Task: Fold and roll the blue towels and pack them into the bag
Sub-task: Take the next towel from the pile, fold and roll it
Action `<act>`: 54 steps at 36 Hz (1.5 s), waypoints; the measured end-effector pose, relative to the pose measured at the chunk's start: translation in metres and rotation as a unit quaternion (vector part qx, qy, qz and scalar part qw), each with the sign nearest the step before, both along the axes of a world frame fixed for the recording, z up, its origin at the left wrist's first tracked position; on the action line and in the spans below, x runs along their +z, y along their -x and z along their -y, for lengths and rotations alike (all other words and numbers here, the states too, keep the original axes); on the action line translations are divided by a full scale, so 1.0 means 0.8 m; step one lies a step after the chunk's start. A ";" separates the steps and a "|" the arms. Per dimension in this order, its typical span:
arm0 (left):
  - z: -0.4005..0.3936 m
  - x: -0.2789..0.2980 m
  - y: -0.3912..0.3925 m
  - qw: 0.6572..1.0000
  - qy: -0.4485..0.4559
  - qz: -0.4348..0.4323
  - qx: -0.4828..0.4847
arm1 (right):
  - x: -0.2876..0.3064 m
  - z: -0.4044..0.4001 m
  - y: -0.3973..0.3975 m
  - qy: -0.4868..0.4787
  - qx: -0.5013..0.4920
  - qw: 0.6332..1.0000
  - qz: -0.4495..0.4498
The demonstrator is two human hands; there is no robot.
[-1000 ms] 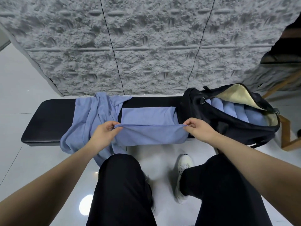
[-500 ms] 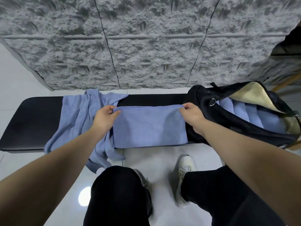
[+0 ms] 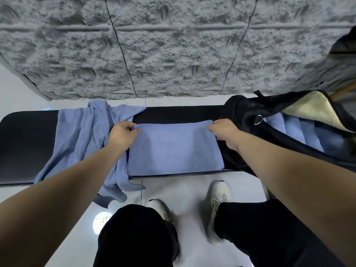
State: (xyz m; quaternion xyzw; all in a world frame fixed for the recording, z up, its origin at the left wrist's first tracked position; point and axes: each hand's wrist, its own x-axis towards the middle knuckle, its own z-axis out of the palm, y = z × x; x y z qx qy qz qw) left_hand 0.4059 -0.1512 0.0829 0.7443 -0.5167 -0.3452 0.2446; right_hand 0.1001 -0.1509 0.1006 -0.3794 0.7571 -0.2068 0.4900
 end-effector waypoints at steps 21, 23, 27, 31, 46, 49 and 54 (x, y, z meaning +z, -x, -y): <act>0.005 0.010 0.009 0.999 -0.028 -0.013 0.026 | 0.000 0.014 0.014 0.031 0.043 0.994 -0.093; 0.009 0.010 0.009 1.000 -0.024 -0.007 0.016 | -0.003 0.013 0.013 0.059 0.069 0.987 -0.135; 0.016 0.010 0.007 0.999 -0.040 -0.012 -0.003 | -0.004 0.013 0.004 0.116 0.157 0.952 -0.236; 0.021 0.007 0.007 0.997 -0.077 -0.016 -0.009 | -0.007 0.019 -0.004 0.118 0.278 0.912 -0.277; 0.091 0.011 0.014 0.984 -0.004 0.127 -0.122 | -0.008 0.037 -0.005 0.036 0.288 0.920 -0.262; 0.111 0.014 0.029 0.983 0.017 0.132 -0.127 | -0.009 0.035 -0.001 0.047 0.283 0.926 -0.245; 0.140 0.010 0.063 0.990 0.013 0.089 -0.109 | -0.004 0.027 -0.002 -0.011 0.291 0.930 -0.224</act>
